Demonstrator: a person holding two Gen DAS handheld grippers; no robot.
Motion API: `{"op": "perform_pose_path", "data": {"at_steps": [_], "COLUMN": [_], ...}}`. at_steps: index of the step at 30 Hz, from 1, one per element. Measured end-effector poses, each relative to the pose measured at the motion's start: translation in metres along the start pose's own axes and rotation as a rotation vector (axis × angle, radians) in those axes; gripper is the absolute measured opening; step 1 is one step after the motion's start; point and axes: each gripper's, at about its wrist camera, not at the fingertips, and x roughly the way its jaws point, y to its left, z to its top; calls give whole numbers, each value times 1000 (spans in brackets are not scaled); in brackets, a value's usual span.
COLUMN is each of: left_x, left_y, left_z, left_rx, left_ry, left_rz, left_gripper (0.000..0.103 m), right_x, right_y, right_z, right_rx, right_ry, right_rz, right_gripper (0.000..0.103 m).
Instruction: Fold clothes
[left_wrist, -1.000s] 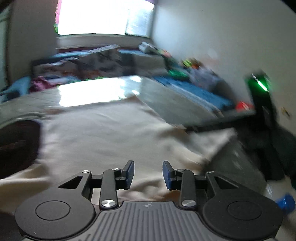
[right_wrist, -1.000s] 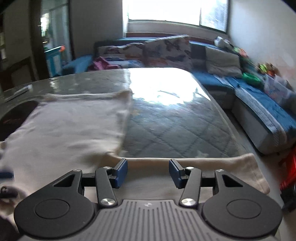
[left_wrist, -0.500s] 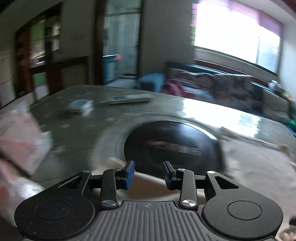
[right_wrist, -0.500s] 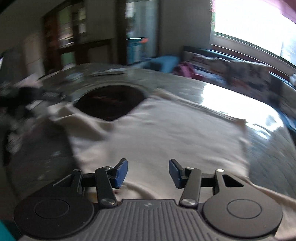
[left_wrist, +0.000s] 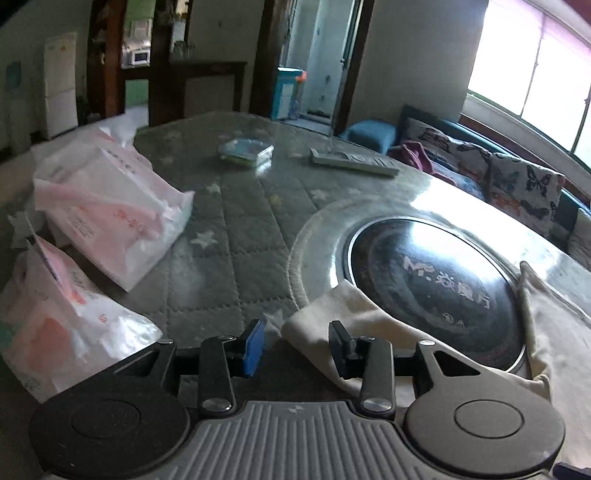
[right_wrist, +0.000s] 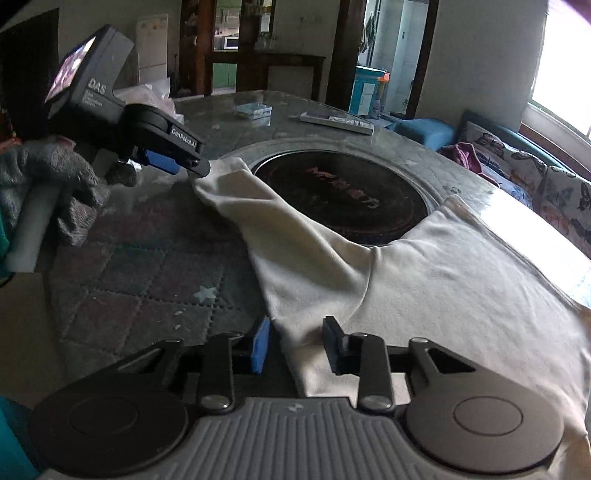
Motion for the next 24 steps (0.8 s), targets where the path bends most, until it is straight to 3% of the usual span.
{"op": "perform_pose_path", "data": {"at_steps": [4, 5, 8, 13, 15, 24], "left_x": [8, 8, 4, -16, -18, 8], "left_y": [-3, -3, -5, -13, -15, 0], "left_z": [3, 5, 13, 30, 31, 21], "left_rx": [0, 4, 15, 51, 63, -2], "left_ry": [4, -3, -41, -158, -166, -53], "left_rz": [-12, -16, -22, -37, -41, -44], "left_gripper": [10, 6, 5, 5, 5, 8], "right_x": [4, 3, 2, -2, -3, -1], "right_y": [0, 1, 1, 1, -1, -4], "right_z": [0, 0, 0, -2, -2, 2], "right_rx": [-4, -7, -14, -1, 6, 32], "right_ry": [6, 4, -1, -2, -3, 0], "right_rz": [-19, -19, -20, 0, 11, 47], "right_gripper": [18, 14, 8, 7, 8, 16]}}
